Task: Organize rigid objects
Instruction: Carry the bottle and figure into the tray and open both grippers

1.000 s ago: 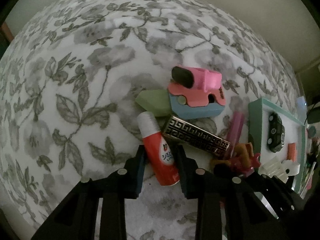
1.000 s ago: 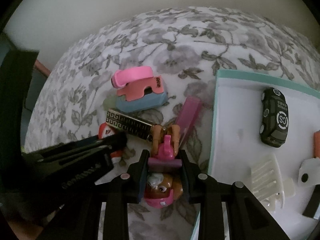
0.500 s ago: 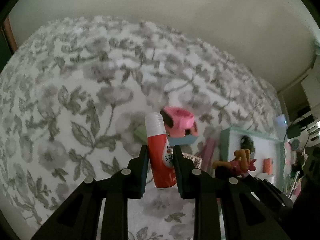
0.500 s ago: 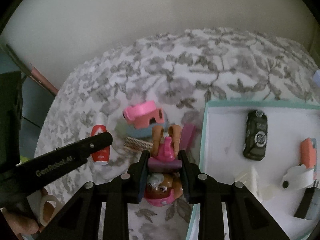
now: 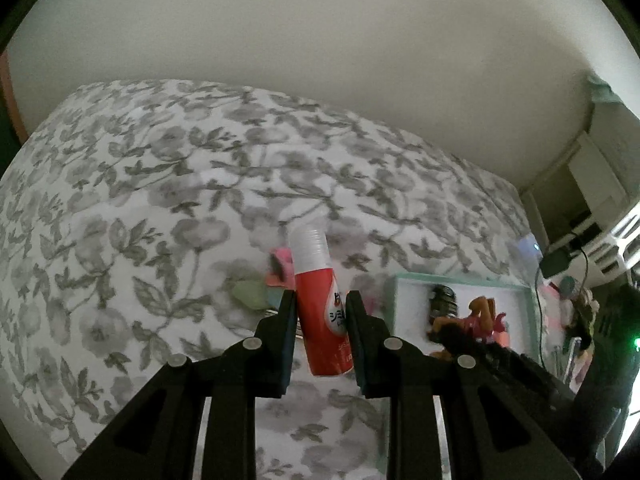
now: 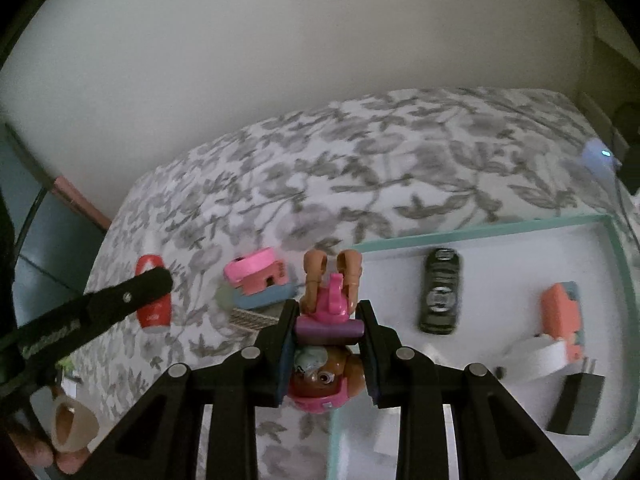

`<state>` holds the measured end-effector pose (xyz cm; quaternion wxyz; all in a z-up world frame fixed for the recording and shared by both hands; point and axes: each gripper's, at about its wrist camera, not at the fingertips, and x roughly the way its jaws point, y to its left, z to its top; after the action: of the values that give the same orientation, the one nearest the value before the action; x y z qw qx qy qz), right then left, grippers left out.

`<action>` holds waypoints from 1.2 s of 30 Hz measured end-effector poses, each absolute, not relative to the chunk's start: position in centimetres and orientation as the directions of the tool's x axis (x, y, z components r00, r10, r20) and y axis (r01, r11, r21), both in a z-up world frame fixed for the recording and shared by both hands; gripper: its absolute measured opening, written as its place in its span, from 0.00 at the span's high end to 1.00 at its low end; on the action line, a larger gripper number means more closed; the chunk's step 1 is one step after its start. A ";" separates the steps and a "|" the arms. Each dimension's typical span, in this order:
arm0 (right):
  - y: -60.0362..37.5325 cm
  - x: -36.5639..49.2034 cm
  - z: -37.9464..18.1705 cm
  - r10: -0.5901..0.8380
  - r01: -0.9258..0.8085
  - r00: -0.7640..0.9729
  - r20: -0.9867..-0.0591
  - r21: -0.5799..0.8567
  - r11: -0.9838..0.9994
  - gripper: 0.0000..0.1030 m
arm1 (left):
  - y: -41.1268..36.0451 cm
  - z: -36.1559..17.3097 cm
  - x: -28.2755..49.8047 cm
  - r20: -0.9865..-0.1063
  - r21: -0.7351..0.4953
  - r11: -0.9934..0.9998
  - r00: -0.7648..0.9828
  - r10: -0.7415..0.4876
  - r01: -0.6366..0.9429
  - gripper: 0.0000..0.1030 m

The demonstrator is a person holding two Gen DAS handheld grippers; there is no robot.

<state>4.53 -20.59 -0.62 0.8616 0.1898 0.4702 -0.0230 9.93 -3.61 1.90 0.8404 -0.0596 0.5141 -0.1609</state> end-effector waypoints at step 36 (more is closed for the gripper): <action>-37.4 -2.2 -3.5 -0.207 0.660 0.416 -0.885 0.137 0.739 0.70 | -19.3 -2.2 4.9 -0.893 -0.200 0.849 0.266 -0.363 0.490 0.75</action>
<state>-2.22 -37.36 -3.50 0.8061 0.2414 0.4686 -0.2688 4.91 -19.32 -2.24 0.7936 0.0581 0.5428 -0.2687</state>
